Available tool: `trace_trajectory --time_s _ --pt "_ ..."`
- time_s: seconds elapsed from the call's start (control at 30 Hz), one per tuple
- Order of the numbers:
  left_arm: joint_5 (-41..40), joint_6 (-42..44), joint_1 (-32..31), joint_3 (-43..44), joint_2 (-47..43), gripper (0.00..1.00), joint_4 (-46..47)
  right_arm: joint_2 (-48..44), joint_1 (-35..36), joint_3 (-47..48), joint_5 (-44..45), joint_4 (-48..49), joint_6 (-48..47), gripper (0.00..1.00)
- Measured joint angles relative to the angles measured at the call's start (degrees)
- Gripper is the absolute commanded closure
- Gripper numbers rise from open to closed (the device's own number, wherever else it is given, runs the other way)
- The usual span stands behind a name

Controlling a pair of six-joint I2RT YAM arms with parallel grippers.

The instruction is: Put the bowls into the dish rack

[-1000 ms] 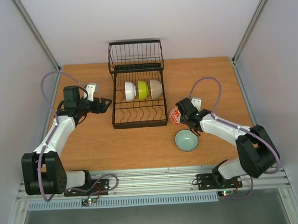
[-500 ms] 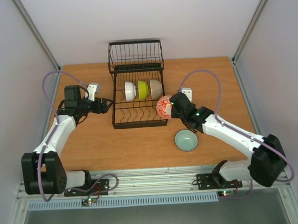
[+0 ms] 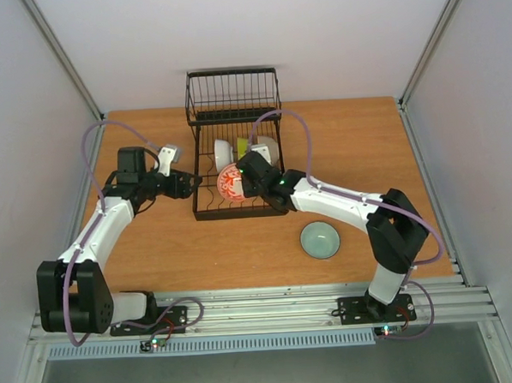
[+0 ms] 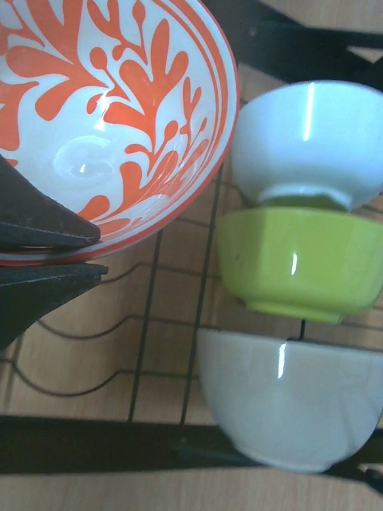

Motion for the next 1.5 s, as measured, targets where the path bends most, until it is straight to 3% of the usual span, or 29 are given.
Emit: trace_trajectory --time_s 0.43,0.5,0.63,0.7,1.03,1.13,1.5 --pt "-0.02 0.7 -0.83 0.0 0.0 0.21 -0.22 7.39 5.07 12.07 -2.71 0.94 -2.95 0.99" --pt "-0.04 0.87 -0.85 0.0 0.0 0.36 -0.24 7.78 5.64 12.5 -3.02 1.01 -3.34 0.99" --pt "0.02 1.25 -0.85 0.02 0.0 0.75 -0.52 7.85 5.99 12.55 -3.17 1.11 -3.74 0.99" --pt "0.07 1.42 -0.87 0.02 0.0 0.83 -0.5 7.85 6.16 12.55 -3.15 1.2 -3.98 0.99" --pt "-0.74 1.68 -0.81 0.02 0.0 0.87 -0.46 7.85 6.23 12.7 -3.15 1.22 -5.05 0.99" --pt "-0.92 1.64 -0.81 0.02 0.0 0.99 -0.48 7.85 6.23 12.79 -3.17 1.22 -5.33 0.99" --pt "-2.27 0.79 -0.81 0.02 -0.04 1.0 0.07 7.85 6.58 13.18 -2.99 1.51 -5.35 0.98"
